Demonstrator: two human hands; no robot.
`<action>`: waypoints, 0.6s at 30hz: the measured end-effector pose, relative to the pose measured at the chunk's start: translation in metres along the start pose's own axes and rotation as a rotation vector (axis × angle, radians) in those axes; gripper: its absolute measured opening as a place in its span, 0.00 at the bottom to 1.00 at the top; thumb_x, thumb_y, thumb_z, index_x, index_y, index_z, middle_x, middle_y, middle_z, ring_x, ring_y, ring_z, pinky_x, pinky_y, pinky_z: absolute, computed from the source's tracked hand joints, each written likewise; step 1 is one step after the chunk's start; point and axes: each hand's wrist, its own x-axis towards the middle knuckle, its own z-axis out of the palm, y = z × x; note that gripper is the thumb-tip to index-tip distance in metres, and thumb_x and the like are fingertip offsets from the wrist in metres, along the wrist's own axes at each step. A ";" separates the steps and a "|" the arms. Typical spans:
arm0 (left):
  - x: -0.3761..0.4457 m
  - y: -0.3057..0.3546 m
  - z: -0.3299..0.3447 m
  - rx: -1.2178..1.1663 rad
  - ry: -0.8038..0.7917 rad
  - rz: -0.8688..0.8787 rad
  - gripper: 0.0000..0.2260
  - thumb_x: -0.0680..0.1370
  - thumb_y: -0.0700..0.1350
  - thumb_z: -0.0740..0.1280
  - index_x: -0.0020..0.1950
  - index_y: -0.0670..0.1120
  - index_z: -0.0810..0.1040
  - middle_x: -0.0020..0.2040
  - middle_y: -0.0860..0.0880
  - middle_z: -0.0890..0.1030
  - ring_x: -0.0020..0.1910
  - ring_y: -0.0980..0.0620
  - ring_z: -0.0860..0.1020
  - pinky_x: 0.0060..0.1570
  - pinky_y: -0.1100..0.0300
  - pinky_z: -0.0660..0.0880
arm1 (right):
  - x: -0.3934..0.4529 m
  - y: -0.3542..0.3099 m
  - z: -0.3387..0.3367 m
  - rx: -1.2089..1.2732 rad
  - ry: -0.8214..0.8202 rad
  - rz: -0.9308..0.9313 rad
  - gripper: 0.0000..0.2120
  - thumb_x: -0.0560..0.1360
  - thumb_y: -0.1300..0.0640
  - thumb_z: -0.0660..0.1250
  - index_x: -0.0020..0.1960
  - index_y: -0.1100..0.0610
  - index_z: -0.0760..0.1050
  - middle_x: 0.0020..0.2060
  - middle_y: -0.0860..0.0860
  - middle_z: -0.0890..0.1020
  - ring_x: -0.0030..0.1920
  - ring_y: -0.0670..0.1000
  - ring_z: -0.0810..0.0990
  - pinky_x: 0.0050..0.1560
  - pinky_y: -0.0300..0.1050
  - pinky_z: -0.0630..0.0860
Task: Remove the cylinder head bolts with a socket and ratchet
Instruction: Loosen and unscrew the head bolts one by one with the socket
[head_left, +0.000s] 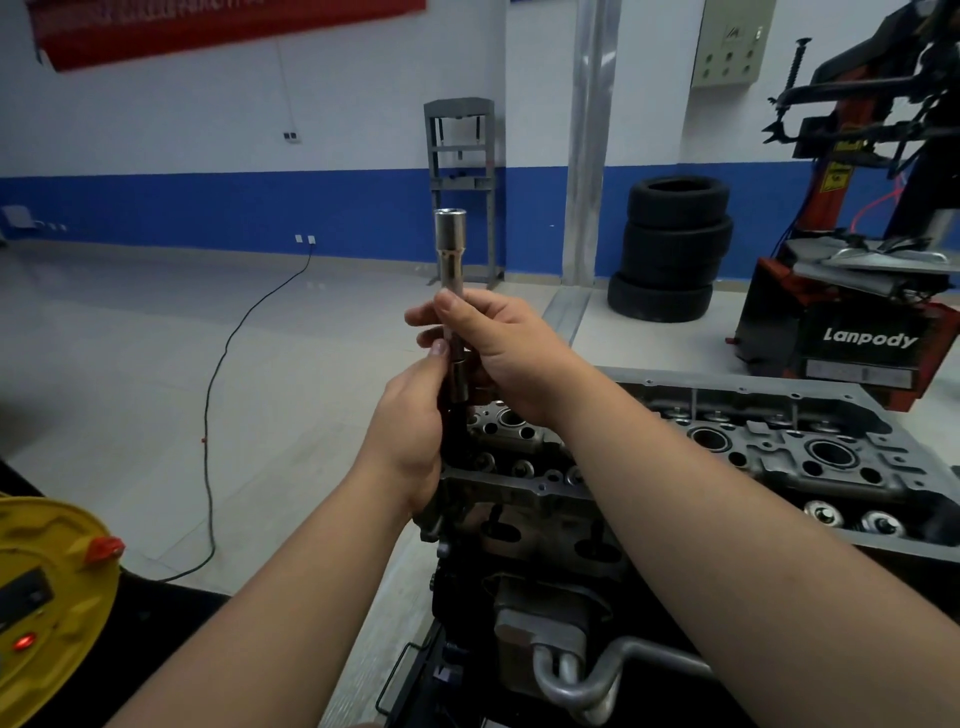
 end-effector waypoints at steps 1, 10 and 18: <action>0.000 0.000 0.000 0.017 0.006 0.006 0.20 0.87 0.55 0.54 0.57 0.50 0.85 0.53 0.47 0.87 0.52 0.52 0.85 0.53 0.53 0.76 | 0.000 0.000 -0.001 -0.026 -0.012 0.005 0.14 0.83 0.47 0.61 0.57 0.54 0.81 0.48 0.44 0.85 0.50 0.45 0.83 0.47 0.43 0.82; 0.000 0.000 0.004 -0.105 0.091 0.105 0.15 0.77 0.49 0.72 0.60 0.43 0.80 0.39 0.54 0.85 0.37 0.59 0.83 0.36 0.64 0.79 | -0.001 -0.004 0.001 0.141 -0.076 -0.019 0.06 0.82 0.58 0.64 0.56 0.59 0.73 0.42 0.53 0.83 0.45 0.51 0.83 0.51 0.48 0.82; -0.001 0.002 0.002 -0.021 0.017 0.012 0.21 0.86 0.57 0.54 0.52 0.58 0.88 0.55 0.47 0.87 0.57 0.51 0.85 0.54 0.55 0.77 | 0.000 -0.003 -0.001 0.078 -0.011 -0.031 0.09 0.82 0.53 0.63 0.52 0.59 0.76 0.50 0.55 0.86 0.50 0.51 0.85 0.49 0.48 0.83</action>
